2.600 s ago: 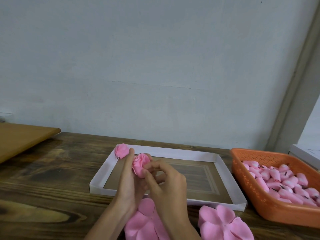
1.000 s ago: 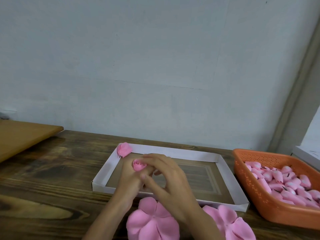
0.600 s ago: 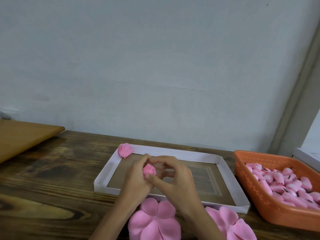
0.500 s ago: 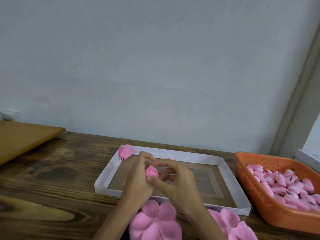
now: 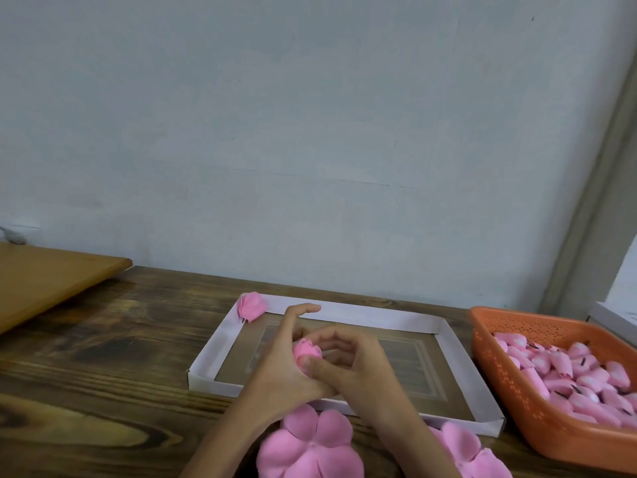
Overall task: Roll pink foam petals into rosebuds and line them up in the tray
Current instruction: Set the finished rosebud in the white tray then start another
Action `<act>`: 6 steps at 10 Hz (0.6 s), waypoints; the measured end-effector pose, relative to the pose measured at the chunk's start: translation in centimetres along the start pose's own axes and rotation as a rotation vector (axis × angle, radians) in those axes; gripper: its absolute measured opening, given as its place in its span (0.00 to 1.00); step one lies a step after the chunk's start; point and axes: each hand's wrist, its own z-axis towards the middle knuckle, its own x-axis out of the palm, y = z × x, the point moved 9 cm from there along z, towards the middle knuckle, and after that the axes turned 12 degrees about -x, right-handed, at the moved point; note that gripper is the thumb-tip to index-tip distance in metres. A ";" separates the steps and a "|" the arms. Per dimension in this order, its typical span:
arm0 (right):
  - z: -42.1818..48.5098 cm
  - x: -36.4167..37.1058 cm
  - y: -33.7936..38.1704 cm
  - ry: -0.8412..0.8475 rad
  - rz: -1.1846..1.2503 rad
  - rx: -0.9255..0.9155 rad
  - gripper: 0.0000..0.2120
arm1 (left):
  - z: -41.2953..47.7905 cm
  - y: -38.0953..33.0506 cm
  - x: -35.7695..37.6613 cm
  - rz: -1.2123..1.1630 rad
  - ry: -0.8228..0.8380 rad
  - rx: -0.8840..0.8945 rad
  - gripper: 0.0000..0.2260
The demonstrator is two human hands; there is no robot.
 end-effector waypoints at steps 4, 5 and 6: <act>-0.1 -1.1 0.4 -0.113 -0.031 0.001 0.10 | -0.4 0.5 -0.2 0.444 -0.091 -0.128 0.21; -0.2 -0.7 1.5 -0.122 -0.220 -0.110 0.06 | -0.5 0.8 -1.3 0.457 -0.154 -0.138 0.17; -0.2 -0.7 3.0 -0.097 -0.344 -0.233 0.06 | -0.4 -0.3 -1.2 0.321 -0.168 -0.101 0.09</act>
